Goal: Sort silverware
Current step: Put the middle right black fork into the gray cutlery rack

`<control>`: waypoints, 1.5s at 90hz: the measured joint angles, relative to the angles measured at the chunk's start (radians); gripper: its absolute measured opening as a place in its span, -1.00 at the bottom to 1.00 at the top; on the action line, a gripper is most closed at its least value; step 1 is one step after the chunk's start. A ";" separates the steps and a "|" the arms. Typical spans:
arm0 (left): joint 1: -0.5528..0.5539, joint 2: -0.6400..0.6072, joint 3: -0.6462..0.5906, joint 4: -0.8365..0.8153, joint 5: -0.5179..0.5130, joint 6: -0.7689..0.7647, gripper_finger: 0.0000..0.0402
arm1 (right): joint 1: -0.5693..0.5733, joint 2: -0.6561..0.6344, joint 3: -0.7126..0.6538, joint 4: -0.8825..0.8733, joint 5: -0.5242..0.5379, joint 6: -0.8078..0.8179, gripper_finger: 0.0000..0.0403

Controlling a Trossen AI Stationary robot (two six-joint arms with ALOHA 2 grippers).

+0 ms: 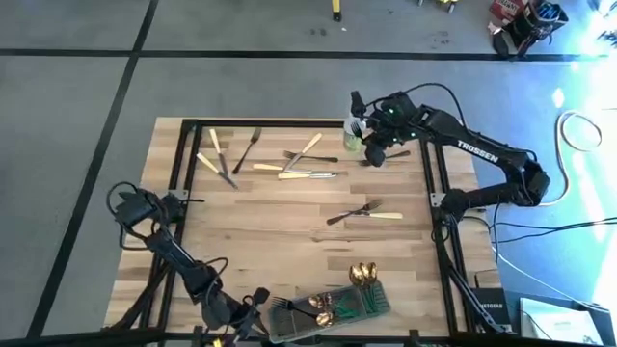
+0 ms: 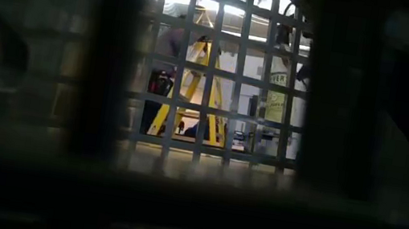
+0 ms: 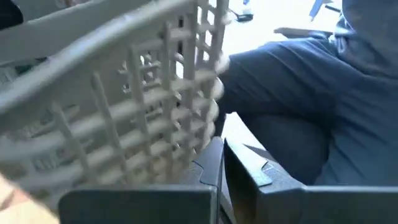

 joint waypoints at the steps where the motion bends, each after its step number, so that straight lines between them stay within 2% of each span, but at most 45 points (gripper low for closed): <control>1: 0.002 0.002 0.000 0.000 0.000 0.000 -1.00 | 0.002 0.000 0.001 0.000 0.000 0.002 -1.00; 35: 0.074 0.014 0.002 -0.007 0.025 0.097 -1.00 | 0.110 0.000 0.112 -0.003 -0.024 0.037 -1.00; 52: 0.121 0.014 -0.008 -0.007 0.027 0.151 -1.00 | 0.255 0.000 0.167 0.014 -0.060 0.103 -1.00; 69: 0.175 0.014 -0.008 -0.006 0.072 0.188 -1.00 | 0.413 0.000 0.197 0.078 -0.049 0.159 -1.00; 93: 0.237 0.014 -0.008 -0.007 0.103 0.241 -1.00 | 0.642 0.000 0.201 0.206 0.032 0.296 -1.00; 101: 0.252 0.014 -0.008 -0.007 0.103 0.251 -1.00 | 0.704 -0.003 0.203 0.185 0.166 0.297 -1.00; 109: 0.258 0.008 -0.008 -0.011 0.103 0.258 -1.00 | 0.707 -0.002 0.202 0.097 0.245 0.287 -1.00; 118: 0.258 -0.003 -0.009 -0.019 0.103 0.259 -1.00 | 0.701 0.003 0.183 0.094 0.296 0.285 -1.00; 135: 0.253 -0.024 -0.010 -0.032 0.094 0.266 -1.00 | 0.685 -0.003 0.115 0.136 0.308 0.282 -1.00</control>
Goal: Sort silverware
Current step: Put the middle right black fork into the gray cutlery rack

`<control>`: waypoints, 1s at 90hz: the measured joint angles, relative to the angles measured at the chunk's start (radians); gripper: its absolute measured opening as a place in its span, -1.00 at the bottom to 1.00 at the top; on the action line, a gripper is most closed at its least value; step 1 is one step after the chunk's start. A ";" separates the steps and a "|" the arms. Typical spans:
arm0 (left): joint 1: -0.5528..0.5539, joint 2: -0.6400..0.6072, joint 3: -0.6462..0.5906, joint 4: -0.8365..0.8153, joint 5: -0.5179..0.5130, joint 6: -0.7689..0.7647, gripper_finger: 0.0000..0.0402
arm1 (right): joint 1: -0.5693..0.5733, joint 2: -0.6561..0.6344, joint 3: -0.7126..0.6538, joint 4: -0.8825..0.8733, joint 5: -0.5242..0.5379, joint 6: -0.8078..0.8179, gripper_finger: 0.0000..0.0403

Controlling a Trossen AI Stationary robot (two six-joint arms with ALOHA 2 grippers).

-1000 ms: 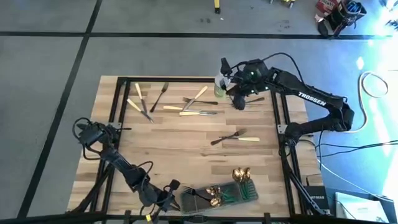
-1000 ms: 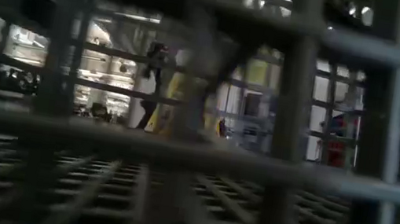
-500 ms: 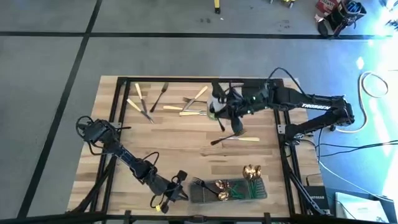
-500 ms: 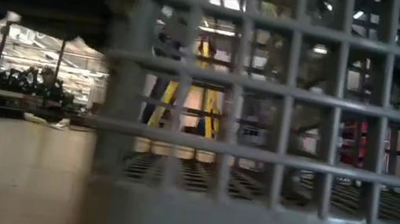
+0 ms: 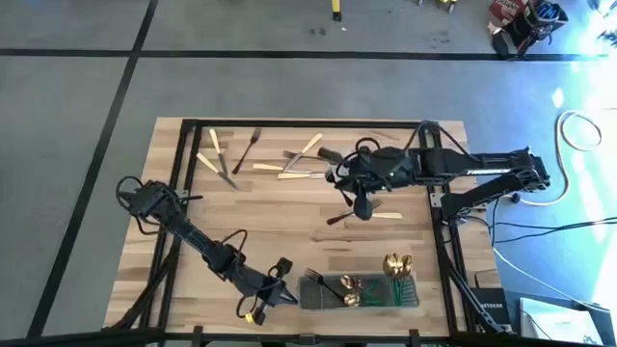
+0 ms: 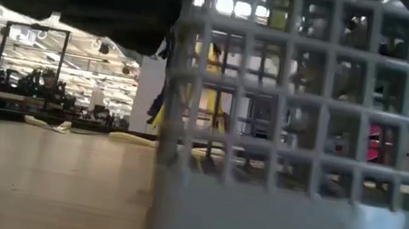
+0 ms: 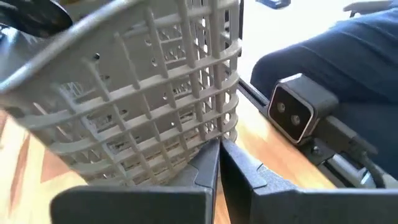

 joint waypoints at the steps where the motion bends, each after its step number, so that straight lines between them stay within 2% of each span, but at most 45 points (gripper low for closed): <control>1: -0.001 -0.001 0.000 -0.002 -0.001 0.000 -1.00 | -0.001 0.000 -0.006 0.004 0.001 0.000 -1.00; 19: -0.008 -0.002 0.000 -0.004 -0.005 -0.004 -1.00 | 0.001 -0.002 -0.116 0.110 -0.013 -0.001 -1.00; 36: -0.016 -0.002 0.000 -0.007 -0.005 -0.018 -1.00 | -0.001 -0.013 -0.219 0.195 0.016 -0.001 -1.00; 61: -0.027 -0.002 0.001 -0.010 -0.018 -0.027 -1.00 | -0.053 -0.103 -0.474 0.411 -0.019 0.037 -1.00; 75: -0.026 -0.002 0.001 -0.012 -0.019 -0.030 -1.00 | -0.114 -0.109 -0.531 0.383 -0.082 0.102 -1.00; 90: -0.026 -0.002 0.001 -0.001 -0.019 -0.029 -1.00 | -0.187 -0.109 -0.534 0.286 -0.088 0.108 -1.00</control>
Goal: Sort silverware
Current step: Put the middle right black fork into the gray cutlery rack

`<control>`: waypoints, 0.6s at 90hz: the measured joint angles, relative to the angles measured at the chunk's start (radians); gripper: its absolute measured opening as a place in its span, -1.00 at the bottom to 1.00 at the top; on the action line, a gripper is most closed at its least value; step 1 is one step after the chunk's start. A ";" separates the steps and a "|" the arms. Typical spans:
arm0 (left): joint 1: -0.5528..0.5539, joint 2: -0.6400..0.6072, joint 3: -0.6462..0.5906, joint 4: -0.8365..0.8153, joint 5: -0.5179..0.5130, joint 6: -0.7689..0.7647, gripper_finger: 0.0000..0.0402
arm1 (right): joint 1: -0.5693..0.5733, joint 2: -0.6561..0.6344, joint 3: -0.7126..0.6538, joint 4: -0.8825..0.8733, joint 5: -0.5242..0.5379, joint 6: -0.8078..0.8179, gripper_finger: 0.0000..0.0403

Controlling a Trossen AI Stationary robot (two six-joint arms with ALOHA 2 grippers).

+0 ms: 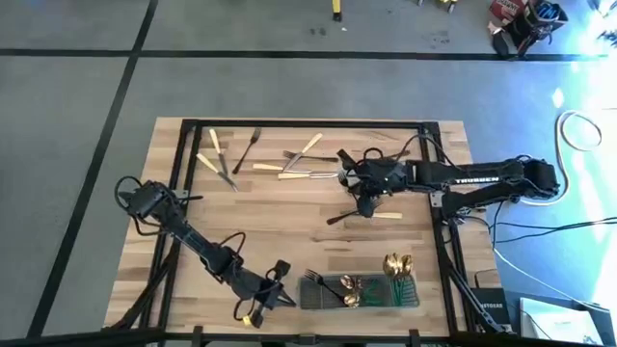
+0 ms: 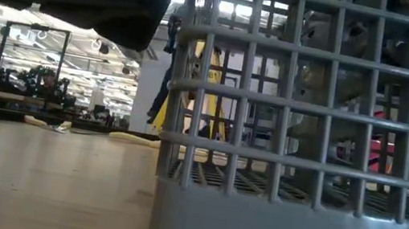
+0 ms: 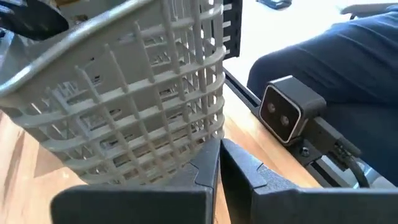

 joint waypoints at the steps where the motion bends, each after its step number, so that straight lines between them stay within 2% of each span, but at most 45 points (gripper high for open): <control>1: 0.000 0.000 0.000 0.000 0.000 0.000 -1.00 | -0.005 0.000 0.000 0.000 -0.001 -0.001 -1.00; 22: -0.001 0.000 0.000 0.000 -0.001 0.006 -1.00 | -0.094 0.009 -0.017 0.102 -0.052 -0.019 -1.00; 54: -0.021 0.000 0.000 -0.002 -0.030 0.012 -1.00 | -0.245 0.017 -0.123 0.207 -0.198 0.038 -1.00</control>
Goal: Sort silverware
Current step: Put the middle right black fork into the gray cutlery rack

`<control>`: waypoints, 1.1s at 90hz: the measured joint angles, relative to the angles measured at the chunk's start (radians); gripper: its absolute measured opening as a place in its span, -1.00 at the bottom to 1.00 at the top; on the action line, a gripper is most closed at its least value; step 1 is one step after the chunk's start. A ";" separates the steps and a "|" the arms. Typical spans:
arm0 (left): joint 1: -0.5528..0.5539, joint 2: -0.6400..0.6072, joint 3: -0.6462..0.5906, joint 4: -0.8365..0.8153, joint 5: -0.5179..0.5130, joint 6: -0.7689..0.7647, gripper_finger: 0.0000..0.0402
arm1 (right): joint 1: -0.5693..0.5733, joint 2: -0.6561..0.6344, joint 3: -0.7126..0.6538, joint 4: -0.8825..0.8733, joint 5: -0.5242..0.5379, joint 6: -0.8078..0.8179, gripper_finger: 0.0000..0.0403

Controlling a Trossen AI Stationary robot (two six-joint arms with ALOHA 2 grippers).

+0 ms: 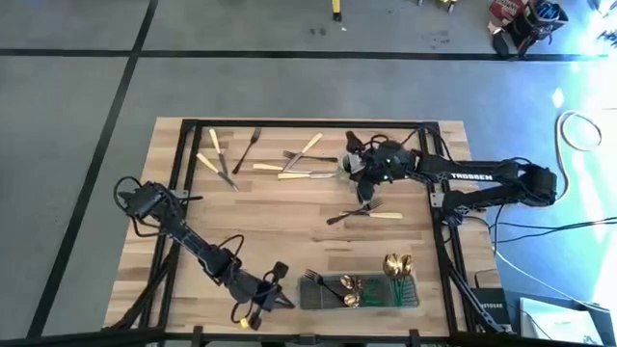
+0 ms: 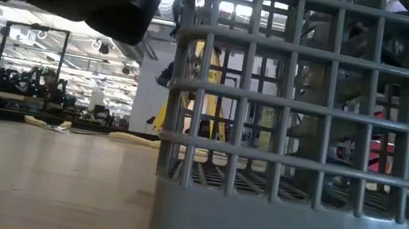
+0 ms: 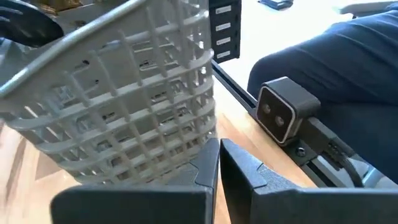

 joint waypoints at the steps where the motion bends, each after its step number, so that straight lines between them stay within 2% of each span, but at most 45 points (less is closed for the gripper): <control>1: 0.000 0.000 0.000 0.000 0.000 0.001 -1.00 | -0.002 0.001 -0.001 0.000 -0.003 0.003 -1.00; 16: 0.000 0.000 0.000 0.002 0.000 0.007 -1.00 | 0.012 0.020 -0.008 -0.006 -0.068 0.041 -1.00; 32: 0.000 0.000 0.000 0.002 0.000 0.012 -1.00 | 0.064 0.023 -0.008 -0.033 -0.037 0.041 -1.00; 51: -0.009 0.000 0.000 0.002 0.000 0.007 -1.00 | 0.061 0.023 -0.008 -0.185 0.006 0.033 -1.00; 85: -0.012 0.000 0.000 0.002 -0.014 0.002 -1.00 | 0.062 0.013 -0.008 -0.353 -0.004 0.007 -1.00; 99: -0.018 0.000 0.000 0.001 -0.015 -0.009 -1.00 | 0.062 -0.037 0.022 -0.509 -0.023 -0.016 -1.00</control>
